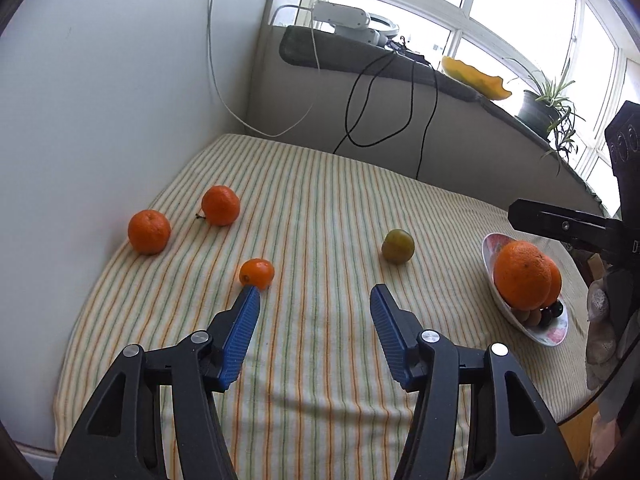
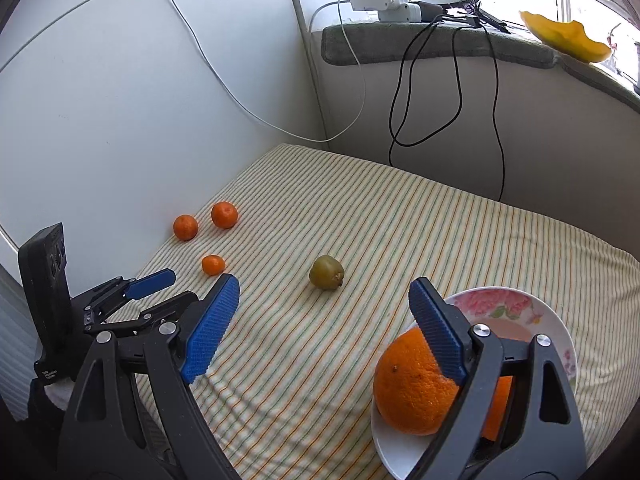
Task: Organize fruits
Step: 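Withdraw both open grippers from the plate toward the remaining fruit, then move the left gripper to a small tangerine while right approaches a green plum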
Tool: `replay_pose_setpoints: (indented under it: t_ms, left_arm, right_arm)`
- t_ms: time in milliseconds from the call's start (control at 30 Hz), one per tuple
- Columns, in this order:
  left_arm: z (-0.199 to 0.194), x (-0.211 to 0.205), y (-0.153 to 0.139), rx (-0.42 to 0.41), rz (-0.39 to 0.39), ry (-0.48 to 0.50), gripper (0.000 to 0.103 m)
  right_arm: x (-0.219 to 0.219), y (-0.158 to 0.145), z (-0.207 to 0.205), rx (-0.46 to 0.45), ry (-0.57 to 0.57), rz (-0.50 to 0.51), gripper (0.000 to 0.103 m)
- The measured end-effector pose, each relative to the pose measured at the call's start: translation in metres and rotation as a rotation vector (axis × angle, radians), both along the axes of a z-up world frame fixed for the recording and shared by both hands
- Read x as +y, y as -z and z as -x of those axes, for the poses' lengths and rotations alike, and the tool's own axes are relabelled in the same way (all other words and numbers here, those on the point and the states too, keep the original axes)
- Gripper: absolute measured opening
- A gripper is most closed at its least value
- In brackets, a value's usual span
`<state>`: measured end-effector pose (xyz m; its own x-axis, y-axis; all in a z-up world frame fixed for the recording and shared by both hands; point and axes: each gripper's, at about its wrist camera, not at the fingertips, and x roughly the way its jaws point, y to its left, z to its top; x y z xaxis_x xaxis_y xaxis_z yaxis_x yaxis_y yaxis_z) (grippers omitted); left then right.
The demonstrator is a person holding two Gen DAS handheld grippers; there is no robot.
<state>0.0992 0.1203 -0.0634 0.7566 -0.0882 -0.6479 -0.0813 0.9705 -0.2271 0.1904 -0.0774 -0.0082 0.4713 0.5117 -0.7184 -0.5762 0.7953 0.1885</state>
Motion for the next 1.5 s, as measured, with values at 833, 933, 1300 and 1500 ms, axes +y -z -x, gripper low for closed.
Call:
replay_pose_setpoints:
  t_ms: [833, 933, 1300, 1500]
  left_arm:
    - [-0.040, 0.032, 0.030, 0.088, 0.011, -0.001, 0.037]
    - [-0.043, 0.034, 0.034, 0.097, 0.013, -0.003, 0.035]
    - [-0.051, 0.035, 0.039, 0.107, 0.008, -0.006, 0.024]
    - [-0.050, 0.033, 0.038, 0.099, -0.001, -0.010, 0.023]
  right_arm:
    - [0.070, 0.065, -0.070, 0.220, 0.024, 0.163, 0.056]
    - [0.073, 0.069, -0.073, 0.229, 0.023, 0.174, 0.056]
    - [0.084, 0.080, -0.078, 0.248, 0.023, 0.218, 0.036]
    - [0.082, 0.080, -0.080, 0.251, 0.028, 0.202, 0.032]
